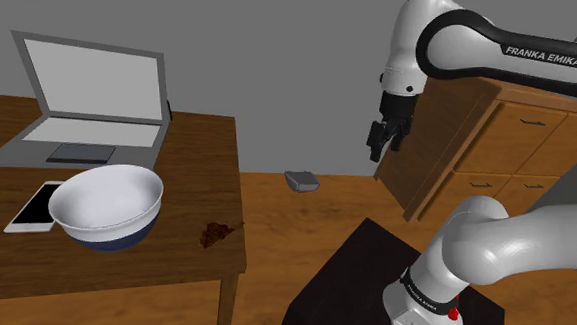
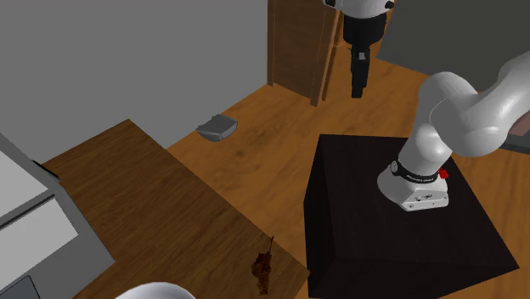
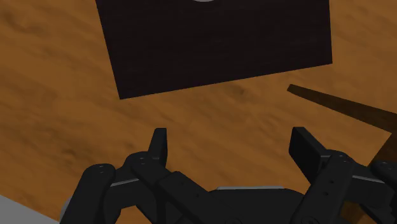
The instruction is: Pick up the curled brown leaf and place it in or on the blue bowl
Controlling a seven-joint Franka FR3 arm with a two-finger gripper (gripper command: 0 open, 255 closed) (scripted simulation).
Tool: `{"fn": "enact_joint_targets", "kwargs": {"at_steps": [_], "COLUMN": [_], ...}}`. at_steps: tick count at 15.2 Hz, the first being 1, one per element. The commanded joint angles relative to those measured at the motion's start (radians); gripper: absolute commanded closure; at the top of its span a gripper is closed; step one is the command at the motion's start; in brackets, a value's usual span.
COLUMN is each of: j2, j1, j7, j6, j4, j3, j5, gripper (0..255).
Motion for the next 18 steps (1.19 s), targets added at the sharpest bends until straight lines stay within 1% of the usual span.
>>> {"fn": "enact_joint_targets", "kwargs": {"at_steps": [1,6,10,18], "j2": [0.0,0.072,0.148,0.34], "j1": [0.0,0.058,0.107,0.211], "j7": [0.0,-0.029,-0.059,-0.141], "j6": [0.0,0.184,0.332,0.613], "j4": [0.0,-0.062,-0.091,-0.092], "j3": [0.0,0.016,0.033,0.072], "j5": [0.0,0.067,0.122,0.236], "gripper": [0,0,0,0]}}
